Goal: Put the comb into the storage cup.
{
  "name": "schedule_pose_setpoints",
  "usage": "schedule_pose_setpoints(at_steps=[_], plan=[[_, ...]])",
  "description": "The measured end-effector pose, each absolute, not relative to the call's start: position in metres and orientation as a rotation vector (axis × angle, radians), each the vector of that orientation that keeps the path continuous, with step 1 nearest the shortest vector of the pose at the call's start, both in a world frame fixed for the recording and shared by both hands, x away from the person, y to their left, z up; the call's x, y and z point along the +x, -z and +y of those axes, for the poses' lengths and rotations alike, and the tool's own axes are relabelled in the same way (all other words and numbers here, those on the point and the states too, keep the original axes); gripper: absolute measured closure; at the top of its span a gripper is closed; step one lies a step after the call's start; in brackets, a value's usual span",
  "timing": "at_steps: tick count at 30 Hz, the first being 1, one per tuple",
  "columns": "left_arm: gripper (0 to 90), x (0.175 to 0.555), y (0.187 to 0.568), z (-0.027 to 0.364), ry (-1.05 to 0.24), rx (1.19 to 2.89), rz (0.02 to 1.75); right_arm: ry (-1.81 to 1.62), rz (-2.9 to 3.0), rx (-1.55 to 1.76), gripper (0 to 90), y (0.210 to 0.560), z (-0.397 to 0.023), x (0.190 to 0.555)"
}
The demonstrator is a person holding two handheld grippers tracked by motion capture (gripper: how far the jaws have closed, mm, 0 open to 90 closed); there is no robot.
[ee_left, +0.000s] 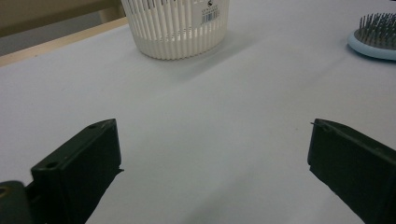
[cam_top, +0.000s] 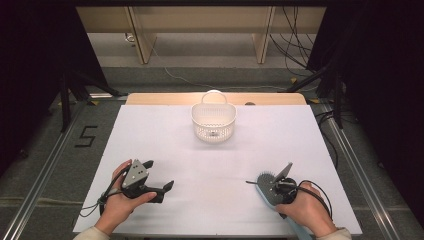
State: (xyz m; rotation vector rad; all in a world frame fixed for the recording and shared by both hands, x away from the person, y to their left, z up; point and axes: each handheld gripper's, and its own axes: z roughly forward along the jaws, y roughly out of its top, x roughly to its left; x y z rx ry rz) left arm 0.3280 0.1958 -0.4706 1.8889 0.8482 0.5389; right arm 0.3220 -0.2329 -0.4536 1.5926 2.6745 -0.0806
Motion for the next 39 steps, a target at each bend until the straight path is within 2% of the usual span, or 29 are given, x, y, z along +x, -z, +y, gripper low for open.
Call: schedule_pose_setpoints(at_steps=[39], plan=[[2.9, 0.329, 0.472, 0.195, -0.534, 1.896, 0.847, -0.027, 2.685, 1.663, 70.5, 0.451, -0.244, 0.321]])
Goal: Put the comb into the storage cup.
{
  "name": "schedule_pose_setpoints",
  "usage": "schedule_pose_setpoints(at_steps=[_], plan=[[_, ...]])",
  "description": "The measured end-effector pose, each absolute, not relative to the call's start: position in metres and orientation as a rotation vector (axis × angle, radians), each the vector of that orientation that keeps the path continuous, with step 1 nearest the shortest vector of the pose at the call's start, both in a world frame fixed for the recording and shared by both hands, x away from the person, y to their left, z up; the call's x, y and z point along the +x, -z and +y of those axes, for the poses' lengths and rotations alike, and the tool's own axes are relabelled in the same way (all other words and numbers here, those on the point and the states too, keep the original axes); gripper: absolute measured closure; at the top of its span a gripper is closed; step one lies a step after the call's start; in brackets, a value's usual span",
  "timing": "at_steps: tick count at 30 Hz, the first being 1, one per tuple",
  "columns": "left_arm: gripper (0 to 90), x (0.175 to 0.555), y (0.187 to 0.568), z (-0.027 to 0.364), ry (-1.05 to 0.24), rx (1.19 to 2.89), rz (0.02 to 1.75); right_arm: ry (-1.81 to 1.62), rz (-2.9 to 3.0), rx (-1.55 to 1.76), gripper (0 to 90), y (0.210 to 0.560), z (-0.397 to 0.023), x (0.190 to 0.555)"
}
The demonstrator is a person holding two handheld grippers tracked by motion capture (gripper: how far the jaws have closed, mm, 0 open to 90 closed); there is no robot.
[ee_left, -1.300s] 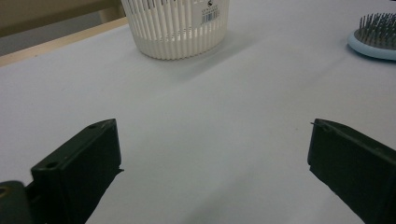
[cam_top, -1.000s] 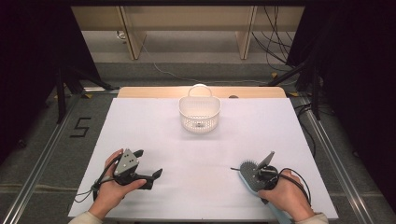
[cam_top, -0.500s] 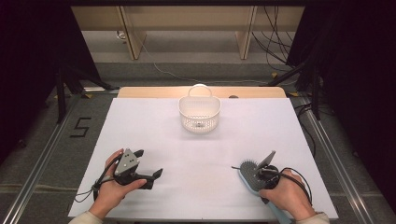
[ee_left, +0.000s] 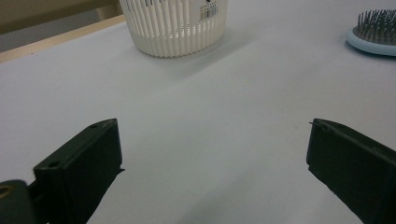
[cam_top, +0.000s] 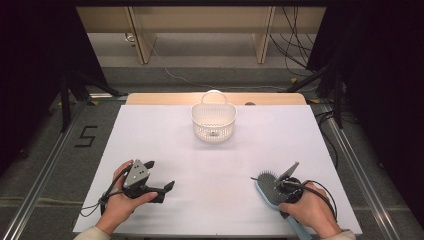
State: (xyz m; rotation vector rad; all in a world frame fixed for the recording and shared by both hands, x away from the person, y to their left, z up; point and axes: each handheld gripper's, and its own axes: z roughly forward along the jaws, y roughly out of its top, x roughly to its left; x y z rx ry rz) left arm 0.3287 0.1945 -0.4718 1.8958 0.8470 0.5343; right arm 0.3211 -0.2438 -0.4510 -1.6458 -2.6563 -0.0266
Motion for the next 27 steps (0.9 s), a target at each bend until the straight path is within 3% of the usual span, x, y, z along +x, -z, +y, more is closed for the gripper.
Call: schedule_pose_setpoints(at_steps=[27], plan=[[3.1, 0.328, 0.471, 0.195, -0.536, 1.89, 0.85, 0.373, -2.666, -1.694, 70.5, 0.431, -0.25, 0.317]])
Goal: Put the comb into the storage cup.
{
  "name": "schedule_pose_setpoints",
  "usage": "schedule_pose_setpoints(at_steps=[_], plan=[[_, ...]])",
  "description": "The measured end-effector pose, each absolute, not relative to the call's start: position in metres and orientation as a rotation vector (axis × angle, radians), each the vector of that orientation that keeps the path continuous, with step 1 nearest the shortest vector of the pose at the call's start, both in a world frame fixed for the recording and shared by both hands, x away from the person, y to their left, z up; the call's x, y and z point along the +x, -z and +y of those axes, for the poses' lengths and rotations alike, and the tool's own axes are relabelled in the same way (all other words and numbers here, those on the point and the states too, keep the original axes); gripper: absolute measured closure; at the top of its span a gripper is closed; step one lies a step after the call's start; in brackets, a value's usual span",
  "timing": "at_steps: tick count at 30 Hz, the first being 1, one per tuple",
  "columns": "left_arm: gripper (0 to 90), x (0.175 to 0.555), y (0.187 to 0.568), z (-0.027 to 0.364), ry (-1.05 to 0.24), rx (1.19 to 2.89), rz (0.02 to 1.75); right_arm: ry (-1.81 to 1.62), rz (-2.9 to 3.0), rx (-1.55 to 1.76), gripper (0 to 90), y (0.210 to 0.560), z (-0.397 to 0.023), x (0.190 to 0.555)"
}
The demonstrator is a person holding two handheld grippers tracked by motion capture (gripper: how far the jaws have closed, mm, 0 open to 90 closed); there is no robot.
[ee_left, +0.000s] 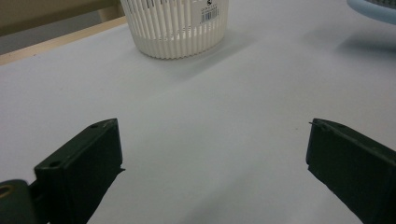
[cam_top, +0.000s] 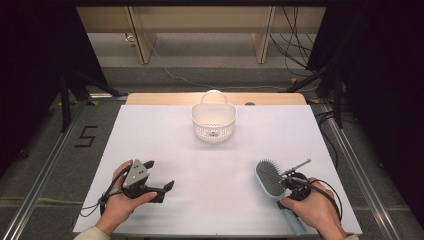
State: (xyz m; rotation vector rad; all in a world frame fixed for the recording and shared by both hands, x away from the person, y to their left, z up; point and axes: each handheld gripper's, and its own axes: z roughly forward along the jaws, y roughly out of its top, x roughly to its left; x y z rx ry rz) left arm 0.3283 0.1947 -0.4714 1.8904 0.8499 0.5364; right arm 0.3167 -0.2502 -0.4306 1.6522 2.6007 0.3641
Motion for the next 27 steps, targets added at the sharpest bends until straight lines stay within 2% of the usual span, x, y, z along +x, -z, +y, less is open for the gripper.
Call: schedule_pose_setpoints(at_steps=[27], plan=[[3.3, 0.3289, 0.4707, 0.197, -0.541, 1.88, 0.855, -0.561, 2.542, 1.61, 70.6, 0.4262, -0.2547, 0.3189]])
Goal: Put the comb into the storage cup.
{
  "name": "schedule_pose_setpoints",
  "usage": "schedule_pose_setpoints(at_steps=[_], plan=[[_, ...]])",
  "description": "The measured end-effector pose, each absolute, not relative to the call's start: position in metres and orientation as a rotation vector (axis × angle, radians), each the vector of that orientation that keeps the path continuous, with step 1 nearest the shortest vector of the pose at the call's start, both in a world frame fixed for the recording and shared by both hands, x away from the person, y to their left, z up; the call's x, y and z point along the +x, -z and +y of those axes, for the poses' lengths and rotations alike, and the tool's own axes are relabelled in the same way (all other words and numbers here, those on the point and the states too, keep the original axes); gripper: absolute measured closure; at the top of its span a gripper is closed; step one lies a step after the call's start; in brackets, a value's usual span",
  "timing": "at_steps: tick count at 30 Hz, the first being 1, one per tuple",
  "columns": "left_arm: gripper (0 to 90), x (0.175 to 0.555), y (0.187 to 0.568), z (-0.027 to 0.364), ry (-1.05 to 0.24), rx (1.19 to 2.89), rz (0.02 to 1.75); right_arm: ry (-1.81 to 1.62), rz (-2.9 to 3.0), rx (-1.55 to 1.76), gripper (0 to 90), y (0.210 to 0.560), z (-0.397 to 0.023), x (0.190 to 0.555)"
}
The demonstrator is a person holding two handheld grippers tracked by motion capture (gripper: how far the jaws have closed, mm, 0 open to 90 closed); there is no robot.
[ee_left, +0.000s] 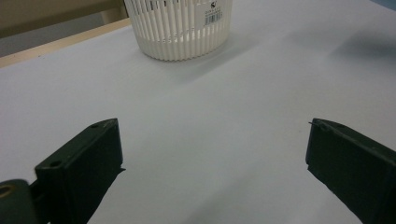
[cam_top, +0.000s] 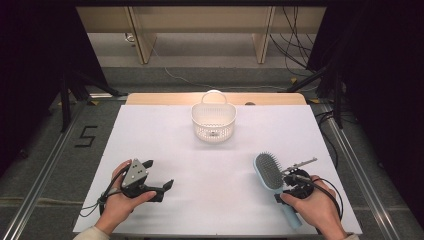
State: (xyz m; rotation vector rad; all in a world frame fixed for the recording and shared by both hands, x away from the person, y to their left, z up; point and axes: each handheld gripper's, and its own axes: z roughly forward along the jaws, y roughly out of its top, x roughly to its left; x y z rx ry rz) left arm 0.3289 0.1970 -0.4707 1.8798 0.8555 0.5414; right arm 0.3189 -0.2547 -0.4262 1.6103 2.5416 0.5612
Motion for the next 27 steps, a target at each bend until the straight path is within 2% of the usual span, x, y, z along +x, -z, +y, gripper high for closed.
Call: schedule_pose_setpoints(at_steps=[27], plan=[[3.5, 0.3291, 0.4704, 0.1974, -0.542, 1.878, 0.856, -0.705, 2.454, 1.569, 70.6, 0.4217, -0.2572, 0.3203]])
